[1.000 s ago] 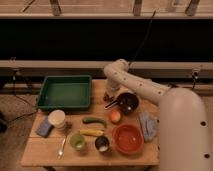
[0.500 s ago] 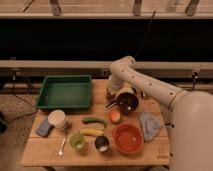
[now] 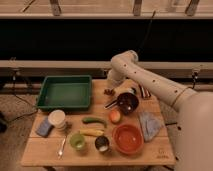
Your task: Place grapes in metal cup
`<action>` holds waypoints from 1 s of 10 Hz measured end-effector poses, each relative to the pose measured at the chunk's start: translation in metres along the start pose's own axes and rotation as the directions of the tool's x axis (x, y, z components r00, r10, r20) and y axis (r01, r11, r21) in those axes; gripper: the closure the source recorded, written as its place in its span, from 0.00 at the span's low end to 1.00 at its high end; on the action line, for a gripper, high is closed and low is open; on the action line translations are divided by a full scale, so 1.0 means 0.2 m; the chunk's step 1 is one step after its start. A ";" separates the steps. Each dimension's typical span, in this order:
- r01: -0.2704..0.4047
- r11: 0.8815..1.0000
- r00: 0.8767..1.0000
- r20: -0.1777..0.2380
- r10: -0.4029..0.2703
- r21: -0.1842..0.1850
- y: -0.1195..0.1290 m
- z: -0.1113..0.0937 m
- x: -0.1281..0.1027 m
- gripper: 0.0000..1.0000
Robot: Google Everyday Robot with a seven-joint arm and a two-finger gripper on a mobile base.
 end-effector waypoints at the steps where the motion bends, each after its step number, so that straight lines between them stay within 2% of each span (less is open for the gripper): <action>1: 0.009 1.000 1.000 0.004 -0.009 0.014 -0.01 -0.04 -0.01 1.00; 6: 0.055 0.995 0.998 0.020 -0.057 0.089 -0.06 -0.31 -0.07 1.00; 9: 0.066 0.993 0.997 0.020 -0.069 0.102 -0.04 -0.36 -0.08 0.98; 10: 0.069 0.993 0.997 0.016 -0.071 0.092 -0.03 -0.34 -0.08 0.90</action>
